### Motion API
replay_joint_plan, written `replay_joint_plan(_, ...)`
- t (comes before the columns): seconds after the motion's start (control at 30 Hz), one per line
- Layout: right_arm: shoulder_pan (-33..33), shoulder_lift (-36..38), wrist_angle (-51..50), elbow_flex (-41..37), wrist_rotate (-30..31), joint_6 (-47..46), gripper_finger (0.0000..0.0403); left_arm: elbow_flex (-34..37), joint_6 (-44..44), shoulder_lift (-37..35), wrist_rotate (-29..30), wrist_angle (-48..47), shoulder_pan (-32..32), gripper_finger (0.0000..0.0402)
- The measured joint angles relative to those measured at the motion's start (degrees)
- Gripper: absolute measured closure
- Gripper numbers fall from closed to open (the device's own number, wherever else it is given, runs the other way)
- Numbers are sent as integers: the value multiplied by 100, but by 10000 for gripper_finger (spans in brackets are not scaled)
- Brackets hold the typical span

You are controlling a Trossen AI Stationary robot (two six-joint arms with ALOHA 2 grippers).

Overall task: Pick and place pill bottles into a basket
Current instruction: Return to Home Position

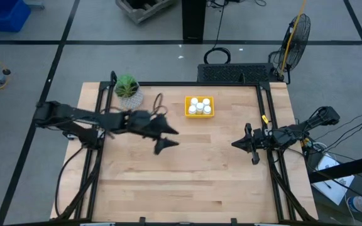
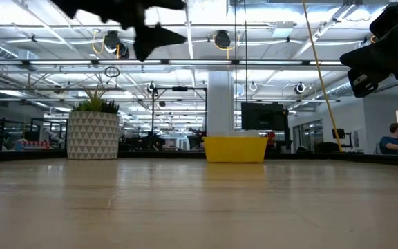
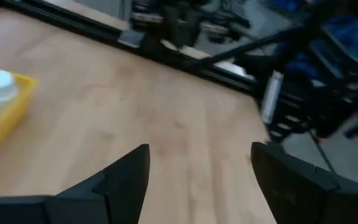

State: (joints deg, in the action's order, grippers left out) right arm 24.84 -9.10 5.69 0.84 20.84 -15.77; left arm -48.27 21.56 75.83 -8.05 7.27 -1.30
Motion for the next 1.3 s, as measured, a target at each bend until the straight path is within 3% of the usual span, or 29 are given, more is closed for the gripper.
replay_joint_plan(0.17,2,2,2,-1,0,1,403,840,-693,-678,319,-382,-247,125)
replay_joint_plan(0.33,0,3,2,-2,0,2,403,1690,206,-1145,307,-310,-383,119)
replay_joint_plan(0.57,0,4,15,-2,11,42,403,3509,45,-1622,730,3268,-680,120)
replay_joint_plan(0.73,0,22,265,-2,145,57,403,4357,-200,-1894,767,4387,-691,123)
replay_joint_plan(0.9,0,65,803,87,23,322,403,4506,-552,-2305,766,4368,-730,117)
replay_joint_plan(1.3,0,680,59,164,127,304,403,4522,-822,-3789,844,2983,-972,123)
